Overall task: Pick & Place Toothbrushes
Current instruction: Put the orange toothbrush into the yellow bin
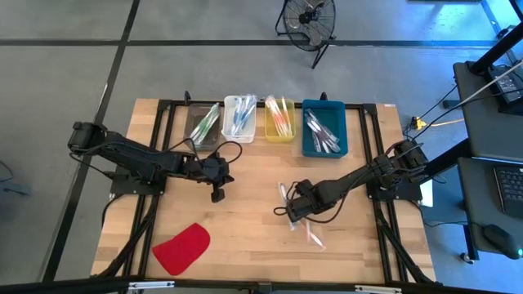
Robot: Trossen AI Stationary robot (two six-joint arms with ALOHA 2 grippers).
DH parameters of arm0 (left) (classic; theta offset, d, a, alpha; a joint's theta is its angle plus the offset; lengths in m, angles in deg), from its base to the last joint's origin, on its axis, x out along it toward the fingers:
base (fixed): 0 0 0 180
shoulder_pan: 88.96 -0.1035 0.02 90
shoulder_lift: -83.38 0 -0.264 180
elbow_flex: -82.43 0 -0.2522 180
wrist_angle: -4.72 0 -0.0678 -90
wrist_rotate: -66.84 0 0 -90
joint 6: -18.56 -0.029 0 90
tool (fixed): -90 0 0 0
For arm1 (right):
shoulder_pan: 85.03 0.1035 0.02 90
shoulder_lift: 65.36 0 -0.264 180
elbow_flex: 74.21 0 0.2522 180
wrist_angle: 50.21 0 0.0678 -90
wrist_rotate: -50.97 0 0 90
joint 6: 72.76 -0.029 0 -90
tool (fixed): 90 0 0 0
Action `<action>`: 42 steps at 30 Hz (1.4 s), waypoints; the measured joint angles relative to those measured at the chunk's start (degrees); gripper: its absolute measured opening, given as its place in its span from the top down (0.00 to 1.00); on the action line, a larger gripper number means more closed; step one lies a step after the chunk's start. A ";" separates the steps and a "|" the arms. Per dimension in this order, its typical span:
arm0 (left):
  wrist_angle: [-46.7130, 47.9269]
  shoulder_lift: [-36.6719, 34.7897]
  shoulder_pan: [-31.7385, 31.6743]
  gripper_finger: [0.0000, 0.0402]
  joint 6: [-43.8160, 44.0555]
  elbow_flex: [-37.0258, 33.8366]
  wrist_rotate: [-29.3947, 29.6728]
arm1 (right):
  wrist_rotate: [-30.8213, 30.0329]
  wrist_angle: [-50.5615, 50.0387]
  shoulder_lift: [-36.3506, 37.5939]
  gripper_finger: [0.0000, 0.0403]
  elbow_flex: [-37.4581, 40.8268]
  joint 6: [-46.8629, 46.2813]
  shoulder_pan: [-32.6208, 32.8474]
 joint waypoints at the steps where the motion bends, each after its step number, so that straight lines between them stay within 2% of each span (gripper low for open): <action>1: 0.01 0.00 0.00 0.99 0.00 0.00 0.00 | 0.08 -0.40 0.00 0.78 0.00 -0.40 0.00; 13: 0.23 0.00 0.00 0.99 -0.14 0.00 -0.04 | 0.01 -2.46 0.00 0.96 0.00 -0.65 0.00; 21: 0.26 0.00 0.00 0.99 -0.12 0.00 -0.07 | 1.39 -3.95 0.00 0.91 0.00 -0.15 -0.29; 28: 0.96 0.00 0.00 0.99 -0.11 0.00 -0.15 | 2.81 -3.93 1.60 0.95 0.00 2.54 -1.35; 34: 1.99 0.00 0.00 0.99 -0.08 0.00 -0.16 | -1.00 -3.93 5.70 0.93 0.00 4.27 -2.03; 42: 1.99 0.00 0.00 0.99 -0.06 0.00 -0.16 | -9.86 -2.74 11.18 0.95 0.00 11.62 -6.19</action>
